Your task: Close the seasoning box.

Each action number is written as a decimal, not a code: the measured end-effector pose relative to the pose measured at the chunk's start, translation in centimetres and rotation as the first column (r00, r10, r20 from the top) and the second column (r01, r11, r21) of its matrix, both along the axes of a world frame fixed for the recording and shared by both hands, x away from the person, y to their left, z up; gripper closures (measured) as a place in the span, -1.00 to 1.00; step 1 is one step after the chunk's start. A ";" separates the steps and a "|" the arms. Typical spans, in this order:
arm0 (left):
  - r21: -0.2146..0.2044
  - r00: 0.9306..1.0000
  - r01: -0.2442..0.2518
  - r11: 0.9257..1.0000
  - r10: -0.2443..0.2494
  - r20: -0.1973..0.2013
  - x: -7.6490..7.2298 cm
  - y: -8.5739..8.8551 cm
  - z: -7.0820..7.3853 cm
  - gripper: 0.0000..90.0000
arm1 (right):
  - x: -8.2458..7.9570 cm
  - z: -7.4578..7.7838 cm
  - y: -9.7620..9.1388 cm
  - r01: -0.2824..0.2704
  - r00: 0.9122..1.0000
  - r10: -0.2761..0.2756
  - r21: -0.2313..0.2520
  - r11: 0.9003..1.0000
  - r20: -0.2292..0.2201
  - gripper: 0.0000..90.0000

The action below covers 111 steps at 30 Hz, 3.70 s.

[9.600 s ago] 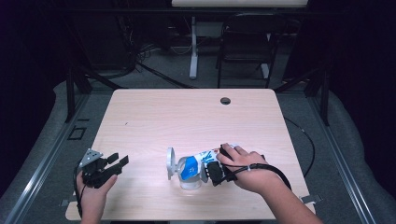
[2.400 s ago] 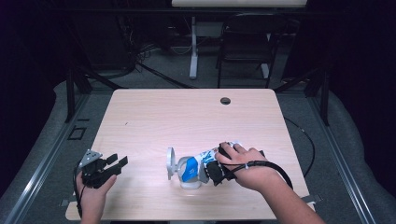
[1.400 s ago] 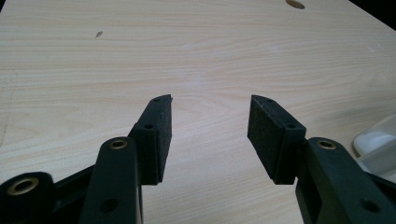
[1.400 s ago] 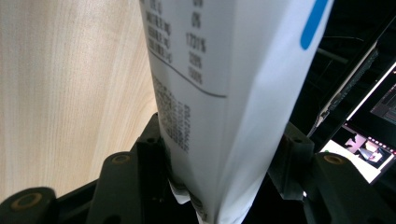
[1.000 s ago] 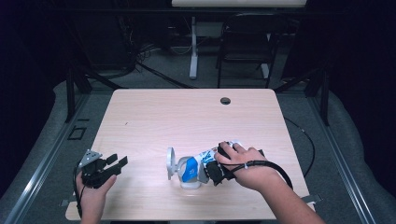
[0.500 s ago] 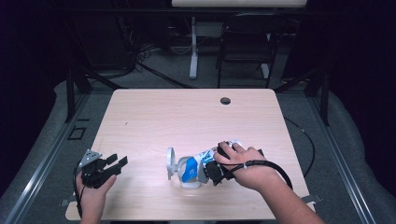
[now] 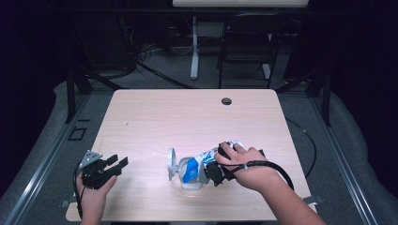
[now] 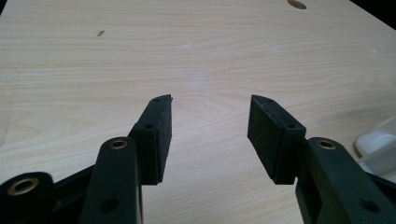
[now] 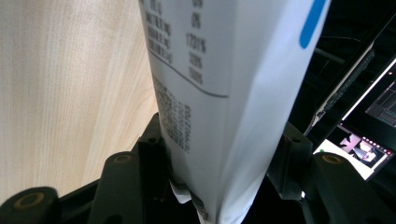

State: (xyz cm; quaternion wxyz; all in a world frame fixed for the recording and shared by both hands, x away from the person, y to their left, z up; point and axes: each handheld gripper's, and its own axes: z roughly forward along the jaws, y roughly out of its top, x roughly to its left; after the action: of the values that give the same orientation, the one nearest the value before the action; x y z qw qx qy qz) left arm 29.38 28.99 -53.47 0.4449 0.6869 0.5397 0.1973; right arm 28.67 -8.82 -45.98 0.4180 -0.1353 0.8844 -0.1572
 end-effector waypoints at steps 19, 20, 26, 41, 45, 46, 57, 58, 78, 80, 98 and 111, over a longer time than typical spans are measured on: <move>0.002 1.000 0.001 1.000 -0.001 0.000 0.0 0.0 0.0 0.12 | 0.0 0.0 0.0 -0.002 1.000 0.002 -0.002 1.000 0.002 0.09; 0.002 1.000 0.001 1.000 -0.001 0.000 0.0 0.0 0.0 0.12 | 0.0 0.0 0.0 -0.001 1.000 0.001 -0.001 1.000 0.002 0.09; 0.001 1.000 0.000 1.000 0.000 0.000 0.0 0.0 0.0 0.12 | 0.0 0.0 0.1 -0.002 1.000 0.002 -0.004 1.000 0.003 0.09; 0.001 1.000 0.000 1.000 0.000 0.000 0.0 0.0 0.0 0.12 | 0.0 0.0 0.1 -0.006 1.000 0.006 -0.008 1.000 0.006 0.10; 0.001 1.000 0.000 1.000 0.000 -0.001 0.0 0.0 0.0 0.12 | 0.0 0.0 0.1 -0.007 1.000 0.007 -0.011 1.000 0.008 0.10; 0.001 1.000 -0.001 1.000 0.001 -0.001 0.0 0.0 0.0 0.12 | 0.0 0.0 0.1 -0.009 1.000 0.009 -0.014 1.000 0.013 0.11; -0.002 1.000 -0.002 1.000 0.002 0.001 0.0 0.0 -0.1 0.12 | -0.1 0.0 0.1 -0.012 1.000 0.012 -0.022 1.000 0.019 0.11; -0.002 1.000 -0.002 1.000 0.002 0.001 0.0 0.0 -0.1 0.12 | -0.1 0.0 0.1 -0.012 1.000 0.012 -0.022 1.000 0.019 0.11; -0.001 1.000 -0.003 1.000 0.003 -0.002 0.0 0.1 -0.1 0.12 | -0.1 0.0 0.2 -0.034 0.999 0.035 -0.036 0.999 0.032 0.14; -0.002 1.000 -0.003 1.000 0.003 -0.002 0.0 0.1 -0.1 0.12 | -0.2 -0.1 0.2 -0.032 0.999 0.034 -0.037 0.999 0.032 0.14; -0.002 1.000 -0.004 1.000 0.004 -0.003 0.0 0.1 -0.1 0.12 | -0.2 -0.1 0.2 -0.038 0.999 0.039 -0.038 0.999 0.037 0.15; -0.003 1.000 -0.004 1.000 0.004 -0.005 0.0 0.1 -0.1 0.12 | -0.2 -0.1 0.3 -0.039 0.998 0.042 -0.053 0.998 0.041 0.16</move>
State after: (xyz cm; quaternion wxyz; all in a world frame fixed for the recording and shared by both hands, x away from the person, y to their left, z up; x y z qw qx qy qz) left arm 29.40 29.14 -53.58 0.4444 0.6854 0.5426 0.1958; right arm 28.49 -8.53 -46.11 0.4361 -0.1608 0.8681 -0.1745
